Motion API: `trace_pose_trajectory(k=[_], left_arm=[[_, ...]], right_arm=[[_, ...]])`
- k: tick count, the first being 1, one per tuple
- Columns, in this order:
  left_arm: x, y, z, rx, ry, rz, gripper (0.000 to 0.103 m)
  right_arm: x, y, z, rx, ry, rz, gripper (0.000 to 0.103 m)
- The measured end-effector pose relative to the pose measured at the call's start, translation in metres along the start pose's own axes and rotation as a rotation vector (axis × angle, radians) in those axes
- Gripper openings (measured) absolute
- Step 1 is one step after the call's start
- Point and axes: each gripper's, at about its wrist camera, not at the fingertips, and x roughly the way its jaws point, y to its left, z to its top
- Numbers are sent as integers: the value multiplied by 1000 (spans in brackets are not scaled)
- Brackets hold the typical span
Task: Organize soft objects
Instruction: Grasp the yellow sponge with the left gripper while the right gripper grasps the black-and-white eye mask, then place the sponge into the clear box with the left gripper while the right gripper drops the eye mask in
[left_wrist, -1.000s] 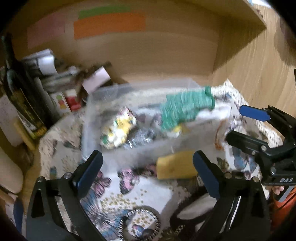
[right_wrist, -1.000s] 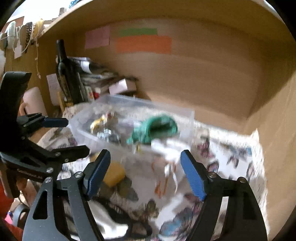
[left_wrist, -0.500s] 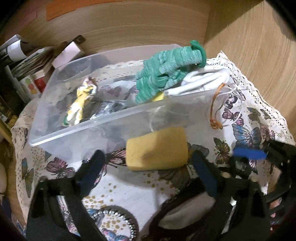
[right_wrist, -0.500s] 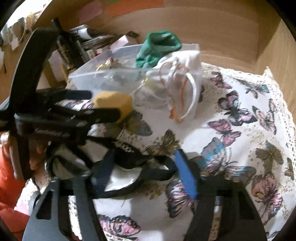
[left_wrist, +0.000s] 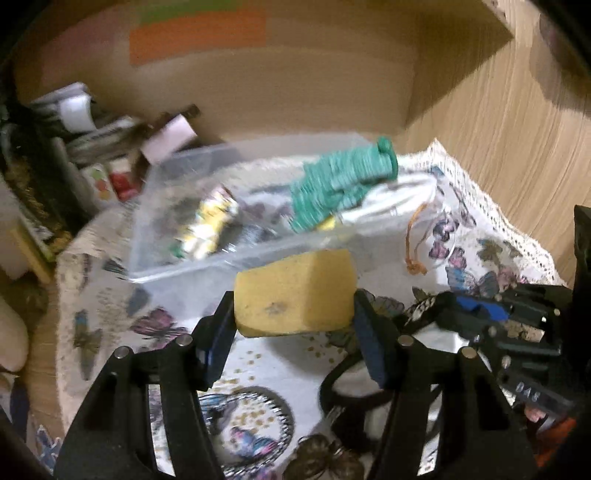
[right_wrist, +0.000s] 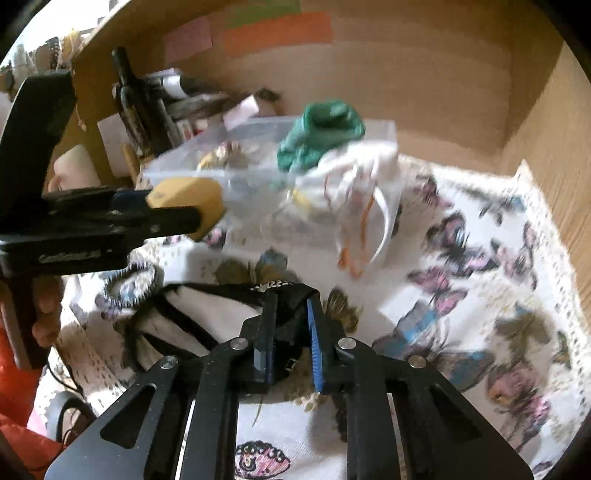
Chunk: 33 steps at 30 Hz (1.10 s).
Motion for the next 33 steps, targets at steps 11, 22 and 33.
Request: trace_pose_trajectory(k=[11, 22, 33], left_arm=[[-49, 31, 13, -53, -149, 81, 61], [-45, 61, 29, -121, -154, 97, 61], [9, 53, 43, -81, -49, 87, 61]], right_arm=[[-47, -9, 56, -9, -225, -66, 13], [-64, 0, 121, -54, -398, -109, 13], [11, 21, 137, -147, -292, -168, 13]])
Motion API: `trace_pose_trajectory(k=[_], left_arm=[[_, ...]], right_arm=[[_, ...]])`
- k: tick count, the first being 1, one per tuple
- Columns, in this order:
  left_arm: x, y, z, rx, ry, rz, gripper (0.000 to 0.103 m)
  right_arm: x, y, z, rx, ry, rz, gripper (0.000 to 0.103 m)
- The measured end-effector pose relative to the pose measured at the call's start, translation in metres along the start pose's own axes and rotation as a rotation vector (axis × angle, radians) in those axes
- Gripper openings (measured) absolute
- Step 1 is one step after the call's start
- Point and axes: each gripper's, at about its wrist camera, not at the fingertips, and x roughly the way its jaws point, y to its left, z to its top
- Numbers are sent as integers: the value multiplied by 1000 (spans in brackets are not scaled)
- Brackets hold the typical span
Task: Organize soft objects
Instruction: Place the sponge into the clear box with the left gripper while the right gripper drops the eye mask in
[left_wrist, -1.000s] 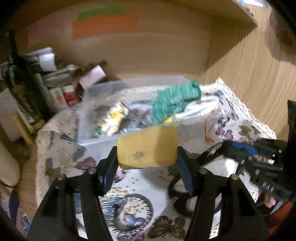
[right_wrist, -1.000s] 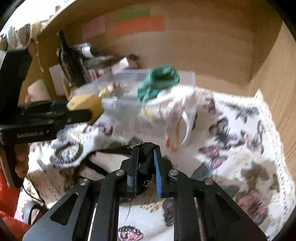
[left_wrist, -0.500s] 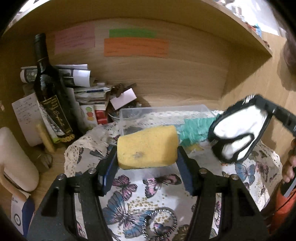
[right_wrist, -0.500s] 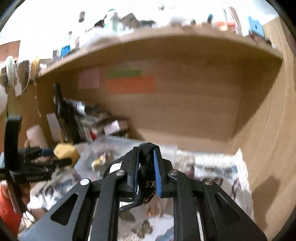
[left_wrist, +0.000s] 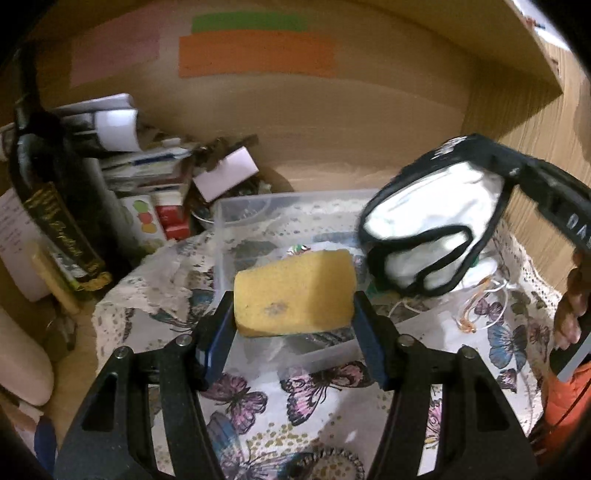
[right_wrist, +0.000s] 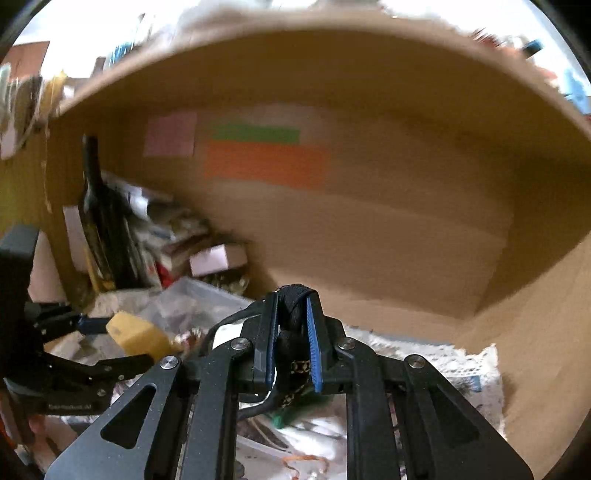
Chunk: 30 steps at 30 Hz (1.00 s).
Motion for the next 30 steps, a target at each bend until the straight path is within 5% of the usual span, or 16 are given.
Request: trace_pose_trajectory(k=[10, 14, 21, 30], left_arm=[[31, -5, 0, 18, 51, -8, 62], [30, -5, 0, 17, 63, -23, 67], [1, -5, 0, 16, 32, -39, 84], [-54, 1, -13, 26, -68, 11, 102]], right_arm=[[39, 8, -22, -57, 144, 20, 16], [45, 4, -21, -45, 175, 24, 30], [24, 0, -13, -21, 132, 35, 56], [-26, 12, -11, -3, 63, 152, 60]])
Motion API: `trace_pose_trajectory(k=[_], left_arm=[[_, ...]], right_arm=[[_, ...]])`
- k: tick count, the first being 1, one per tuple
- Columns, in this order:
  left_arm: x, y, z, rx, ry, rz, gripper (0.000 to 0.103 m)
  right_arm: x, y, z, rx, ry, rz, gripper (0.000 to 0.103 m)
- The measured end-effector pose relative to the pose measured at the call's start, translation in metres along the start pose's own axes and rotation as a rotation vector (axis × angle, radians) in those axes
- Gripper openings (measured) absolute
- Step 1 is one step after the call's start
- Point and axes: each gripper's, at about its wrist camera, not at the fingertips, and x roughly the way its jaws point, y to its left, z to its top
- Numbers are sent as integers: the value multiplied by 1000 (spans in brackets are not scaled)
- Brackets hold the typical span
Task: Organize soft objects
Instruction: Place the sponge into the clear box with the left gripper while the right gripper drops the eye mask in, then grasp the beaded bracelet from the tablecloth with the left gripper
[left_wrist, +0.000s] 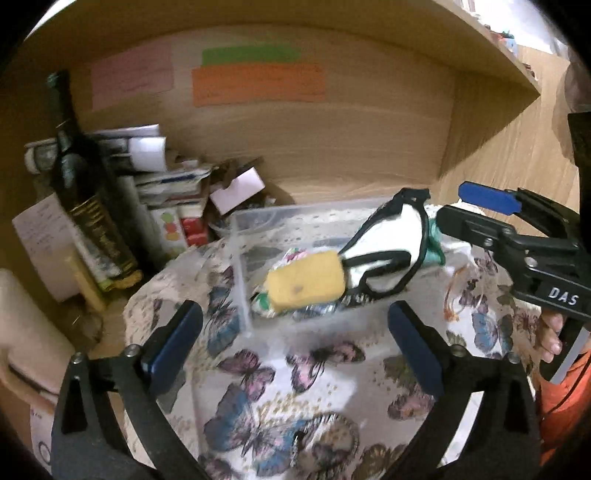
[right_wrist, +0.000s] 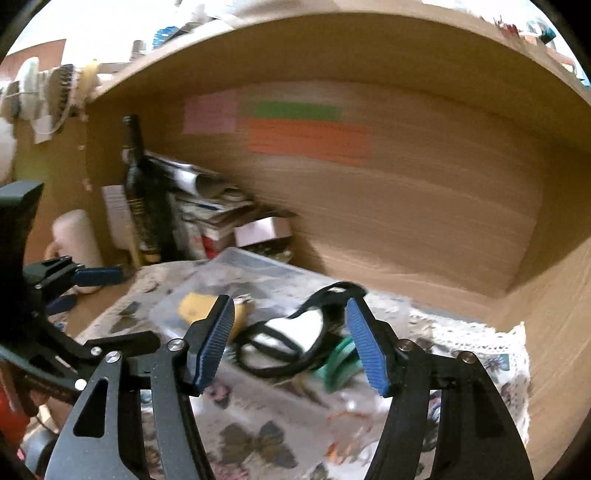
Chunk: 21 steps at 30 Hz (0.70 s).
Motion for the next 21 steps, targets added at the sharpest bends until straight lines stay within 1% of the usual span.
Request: trace_pose_trajectory(k=[4, 6, 7, 9, 10, 12, 13, 15, 16, 17, 18, 20, 21], left_arm=[[-5, 9, -22, -9, 23, 27, 102], [-4, 13, -38, -21, 56, 33, 100], [-2, 14, -48, -32, 83, 34, 97], [0, 15, -62, -33, 119, 34, 74], [2, 14, -69, -24, 145, 41, 70], [8, 12, -84, -19, 199, 28, 58], [11, 11, -91, -21, 221, 22, 54], [15, 8, -100, -18, 250, 16, 38], [19, 8, -104, -17, 265, 12, 37], [20, 5, -108, -13, 275, 12, 34], [19, 4, -110, -9, 264, 23, 23], [16, 0, -113, -1, 254, 35, 6], [14, -1, -113, -1, 252, 39, 6]], right_arm=[[-7, 15, -14, -12, 14, 29, 60], [-10, 19, -22, -12, 22, 30, 60], [-11, 21, -26, -12, 27, 24, 60], [-14, 23, -35, -4, 39, 18, 60], [-15, 22, -39, 2, 46, 19, 60], [-15, 21, -44, 15, 59, 22, 60], [-15, 20, -47, 22, 66, 24, 60], [-15, 18, -52, 33, 77, 21, 60], [-16, 17, -55, 38, 82, 17, 60], [-17, 17, -56, 42, 83, 18, 60], [-18, 16, -58, 49, 85, 20, 60], [-21, 14, -61, 59, 86, 22, 60], [-22, 14, -62, 62, 85, 18, 60]])
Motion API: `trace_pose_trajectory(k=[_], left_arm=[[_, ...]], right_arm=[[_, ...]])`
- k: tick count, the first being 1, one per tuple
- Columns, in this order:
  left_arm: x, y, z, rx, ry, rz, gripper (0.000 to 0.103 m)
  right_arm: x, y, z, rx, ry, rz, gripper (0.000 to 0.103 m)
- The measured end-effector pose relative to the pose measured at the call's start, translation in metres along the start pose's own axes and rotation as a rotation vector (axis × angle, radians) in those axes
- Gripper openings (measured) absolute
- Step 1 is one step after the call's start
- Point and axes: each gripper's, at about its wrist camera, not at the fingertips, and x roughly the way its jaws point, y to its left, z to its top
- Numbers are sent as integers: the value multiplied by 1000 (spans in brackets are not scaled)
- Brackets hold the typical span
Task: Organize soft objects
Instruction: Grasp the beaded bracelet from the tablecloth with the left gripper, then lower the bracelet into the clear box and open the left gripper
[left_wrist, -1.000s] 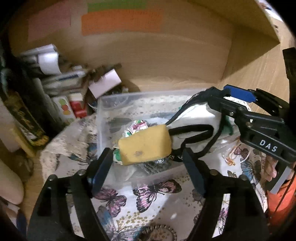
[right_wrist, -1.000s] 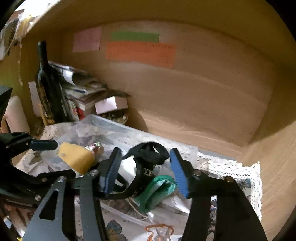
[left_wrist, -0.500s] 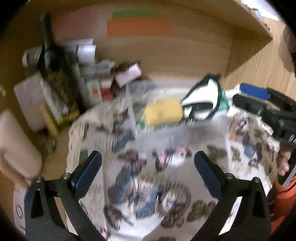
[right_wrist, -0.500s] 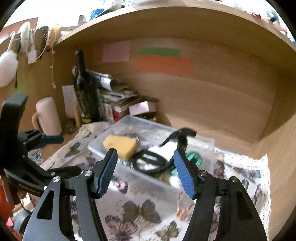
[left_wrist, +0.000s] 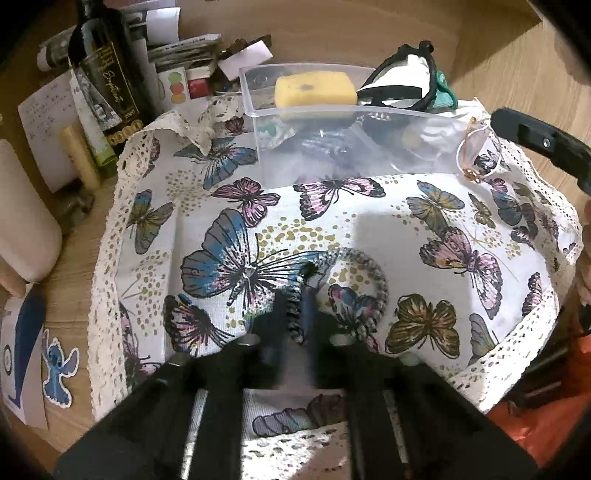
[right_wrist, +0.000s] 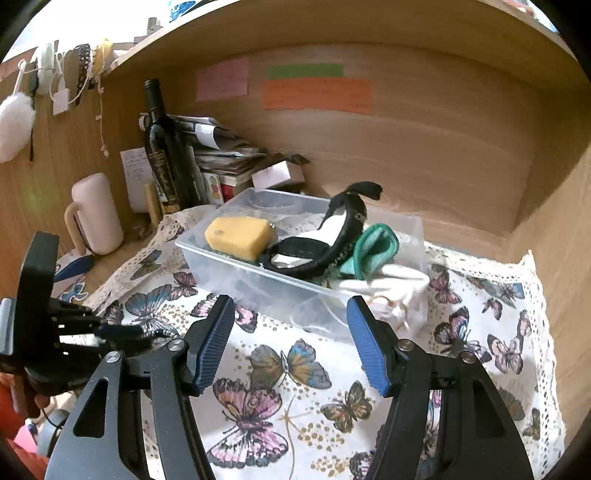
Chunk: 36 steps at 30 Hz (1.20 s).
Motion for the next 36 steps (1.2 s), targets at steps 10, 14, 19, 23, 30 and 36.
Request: trace_pose_trajectory(k=[10, 14, 19, 23, 30, 36], left_arm=[[-31, -11, 29, 13, -118, 26, 6], [-46, -13, 63, 4, -211, 24, 6], [-36, -14, 106, -2, -269, 32, 6], [-13, -18, 131, -13, -256, 13, 6], [21, -34, 141, 22, -205, 22, 24], [2, -39, 131, 31, -251, 15, 35]], right_arm=[[-15, -16, -6, 42, -31, -10, 60], [-21, -25, -5, 62, -50, -14, 60], [-26, -35, -6, 76, -61, -21, 60], [-27, -42, -6, 91, -62, -21, 60], [-22, -50, -10, 118, -46, -16, 60], [-25, -46, -5, 110, -67, -10, 60]])
